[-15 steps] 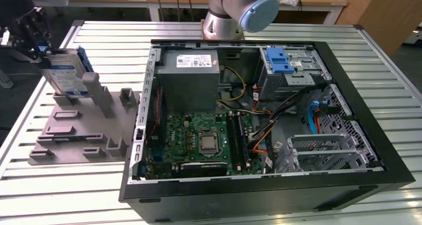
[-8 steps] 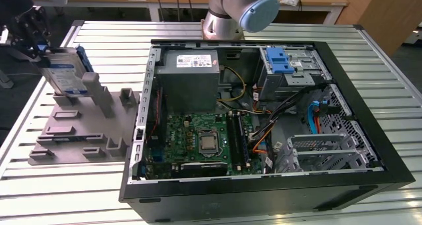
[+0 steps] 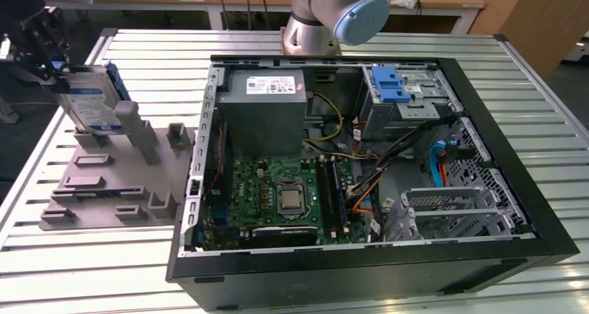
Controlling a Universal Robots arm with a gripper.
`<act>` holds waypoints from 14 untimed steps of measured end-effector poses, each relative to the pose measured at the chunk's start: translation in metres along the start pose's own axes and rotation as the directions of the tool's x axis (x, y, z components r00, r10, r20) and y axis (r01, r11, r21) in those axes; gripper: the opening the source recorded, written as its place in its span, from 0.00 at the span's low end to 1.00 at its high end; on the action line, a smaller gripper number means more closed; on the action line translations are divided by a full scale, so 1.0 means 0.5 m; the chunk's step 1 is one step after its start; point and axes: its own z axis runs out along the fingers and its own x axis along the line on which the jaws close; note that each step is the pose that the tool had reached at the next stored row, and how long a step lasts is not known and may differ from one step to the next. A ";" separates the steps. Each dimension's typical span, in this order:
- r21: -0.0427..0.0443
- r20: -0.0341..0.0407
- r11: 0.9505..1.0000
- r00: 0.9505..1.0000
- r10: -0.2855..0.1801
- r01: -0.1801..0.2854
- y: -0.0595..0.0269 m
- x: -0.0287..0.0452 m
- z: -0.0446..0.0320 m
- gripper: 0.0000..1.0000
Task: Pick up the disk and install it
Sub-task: 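Pick up the disk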
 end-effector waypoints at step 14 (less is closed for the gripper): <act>0.000 0.000 1.000 1.000 0.000 0.000 0.000 0.000 -0.019 0.36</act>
